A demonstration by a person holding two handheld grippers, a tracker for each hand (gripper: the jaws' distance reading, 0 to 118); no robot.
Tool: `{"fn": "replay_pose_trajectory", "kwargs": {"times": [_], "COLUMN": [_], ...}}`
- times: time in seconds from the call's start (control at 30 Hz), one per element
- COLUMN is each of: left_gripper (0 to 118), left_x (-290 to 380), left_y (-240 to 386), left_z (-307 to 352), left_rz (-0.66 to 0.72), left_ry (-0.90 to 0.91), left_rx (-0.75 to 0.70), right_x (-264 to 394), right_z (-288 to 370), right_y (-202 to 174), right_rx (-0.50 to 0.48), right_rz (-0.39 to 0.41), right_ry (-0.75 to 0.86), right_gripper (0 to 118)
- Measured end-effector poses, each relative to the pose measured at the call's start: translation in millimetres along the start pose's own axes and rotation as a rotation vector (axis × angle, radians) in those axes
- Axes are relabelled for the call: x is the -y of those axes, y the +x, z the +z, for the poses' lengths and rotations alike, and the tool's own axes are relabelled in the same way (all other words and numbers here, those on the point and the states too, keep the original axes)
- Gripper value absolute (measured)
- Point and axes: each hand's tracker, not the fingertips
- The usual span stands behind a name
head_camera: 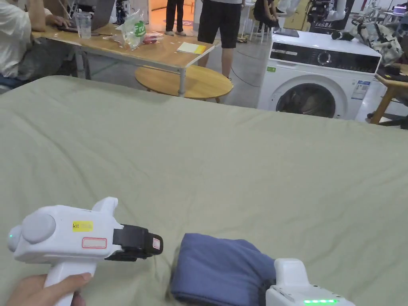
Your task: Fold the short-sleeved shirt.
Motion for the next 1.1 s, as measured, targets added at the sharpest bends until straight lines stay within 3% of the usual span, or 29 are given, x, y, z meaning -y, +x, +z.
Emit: {"fn": "replay_pose_trajectory", "kwargs": {"times": [0.03, 0.17, 0.6, 0.63, 0.7, 0.73, 0.83, 1.03, 1.1], "left_gripper": [71, 73, 73, 67, 33, 27, 21, 19, 19], "left_x": [-2, 2, 15, 16, 17, 19, 27, 25, 22], "left_y": [-11, -37, -17, -15, -17, -19, -18, -13, -10], "left_z": [-3, -19, -118, -118, -119, -117, -116, -107, -103], "left_rz": [0.061, 0.190, 0.167, 0.171, 0.158, 0.149, 0.164, 0.136, 0.143], "left_ry": [-0.059, -0.098, -0.198, -0.171, -0.142, -0.125, -0.116, -0.097, -0.094], "left_rx": [0.048, 0.195, 0.341, 0.334, 0.270, 0.238, 0.269, 0.257, 0.266], "right_x": [1, 0, 1, 1, 2, 2, 3, 0, -13], "right_z": [1, 2, 3, 4, 4, 4, 4, 12, 28], "right_y": [0, 0, 3, 3, 5, 5, 4, 7, 13], "right_rx": [-0.001, -0.002, -0.013, -0.015, -0.018, -0.021, -0.022, -0.031, -0.013], "right_rz": [0.000, 0.005, -0.009, -0.014, -0.019, -0.022, -0.020, 0.011, 0.006], "right_ry": [0.002, 0.004, 0.008, 0.009, 0.011, 0.013, 0.021, 0.060, 0.188], "right_gripper": [0, 0, 0, 0, 0, 0, 0, 0, 0]}}
